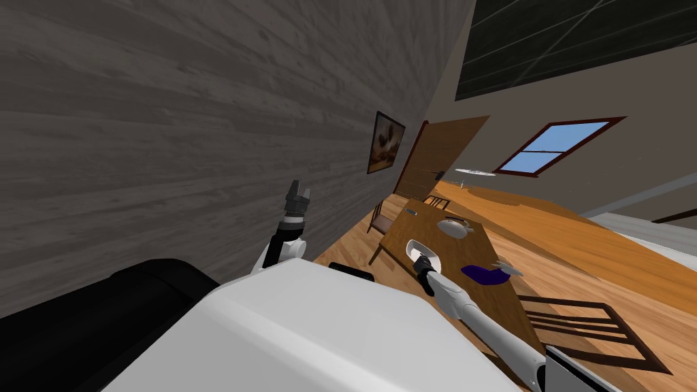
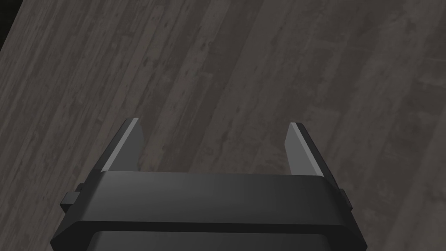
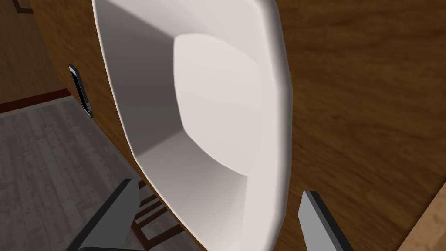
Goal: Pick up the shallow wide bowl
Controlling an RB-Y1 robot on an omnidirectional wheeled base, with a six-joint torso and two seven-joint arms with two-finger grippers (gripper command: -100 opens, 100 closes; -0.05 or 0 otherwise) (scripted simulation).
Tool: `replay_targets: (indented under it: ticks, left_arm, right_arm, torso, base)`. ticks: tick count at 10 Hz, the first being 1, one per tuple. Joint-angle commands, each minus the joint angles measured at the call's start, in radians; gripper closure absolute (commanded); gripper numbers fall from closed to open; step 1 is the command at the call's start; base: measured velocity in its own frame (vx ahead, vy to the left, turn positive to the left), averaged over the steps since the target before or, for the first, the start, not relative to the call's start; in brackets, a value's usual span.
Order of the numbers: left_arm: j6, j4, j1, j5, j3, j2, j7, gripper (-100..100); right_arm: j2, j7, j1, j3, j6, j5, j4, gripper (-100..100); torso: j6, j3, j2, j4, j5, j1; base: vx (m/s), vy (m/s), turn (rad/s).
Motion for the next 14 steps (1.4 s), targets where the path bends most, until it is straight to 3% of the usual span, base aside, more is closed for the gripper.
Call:
replay_targets:
  ticks: [1, 2, 4, 5, 6, 10, 11, 12, 14]
  left_arm:
    - [0.0, 0.0, 0.0, 0.0, 0.0, 0.0, 0.0, 0]
    - [0.0, 0.0, 0.0, 0.0, 0.0, 0.0, 0.0, 0]
    - [0.0, 0.0, 0.0, 0.0, 0.0, 0.0, 0.0, 0]
    - [0.0, 0.0, 0.0, 0.0, 0.0, 0.0, 0.0, 0]
    - [0.0, 0.0, 0.0, 0.0, 0.0, 0.0, 0.0, 0]
    - [0.0, 0.0, 0.0, 0.0, 0.0, 0.0, 0.0, 0]
    - [0.0, 0.0, 0.0, 0.0, 0.0, 0.0, 0.0, 0]
    - [0.0, 0.0, 0.0, 0.0, 0.0, 0.0, 0.0, 0]
    - [0.0, 0.0, 0.0, 0.0, 0.0, 0.0, 0.0, 0]
  right_arm:
    - [0.001, -0.001, -0.001, 0.05, 0.004, -0.001, 0.0, -100]
    - [-0.019, -0.044, -0.049, 0.087, 0.059, -0.044, -0.01, -100]
    - [-0.019, -0.045, -0.049, 0.162, 0.064, -0.044, -0.01, -100]
    - [-0.025, -0.038, -0.044, 0.144, 0.07, -0.052, -0.024, -100]
    - [-0.025, -0.039, -0.044, 0.148, 0.071, -0.051, -0.023, 100]
    - [-0.025, -0.039, -0.043, 0.148, 0.07, -0.051, -0.023, 100]
    - [-0.024, -0.039, -0.043, 0.148, 0.07, -0.051, -0.023, 0]
    - [0.001, -0.001, -0.001, 0.098, 0.02, -0.001, 0.0, 100]
    - [0.001, -0.001, -0.001, 0.05, 0.004, -0.001, 0.0, 100]
  torso:
    - [0.0, 0.0, 0.0, 0.0, 0.0, 0.0]
    - [0.0, 0.0, -0.001, 0.0, 0.0, 0.001]
    - [0.0, 0.0, 0.001, 0.0, 0.0, -0.001]
    - [0.0, 0.0, 0.0, 0.0, 0.0, 0.0]
    - [0.0, 0.0, -0.001, 0.0, 0.0, 0.001]
    - [0.0, 0.0, -0.001, 0.0, 0.001, 0.002]
    - [0.0, 0.0, 0.0, 0.001, 0.001, 0.002]
    - [0.0, 0.0, 0.0, 0.001, 0.001, 0.003]
    - [-0.002, -0.001, -0.003, 0.0, 0.001, 0.007]
  base:
    - [0.0, 0.0, 0.0]
    - [-0.025, -0.043, -0.062]
    - [-0.027, -0.033, -0.006]
    - [-0.005, -0.006, 0.0]
    - [0.0, 0.0, 0.0]
    - [0.0, 0.0, 0.0]
    - [0.0, 0.0, 0.0]
    - [0.031, 0.043, 0.049]
    - [0.031, 0.052, 0.003]
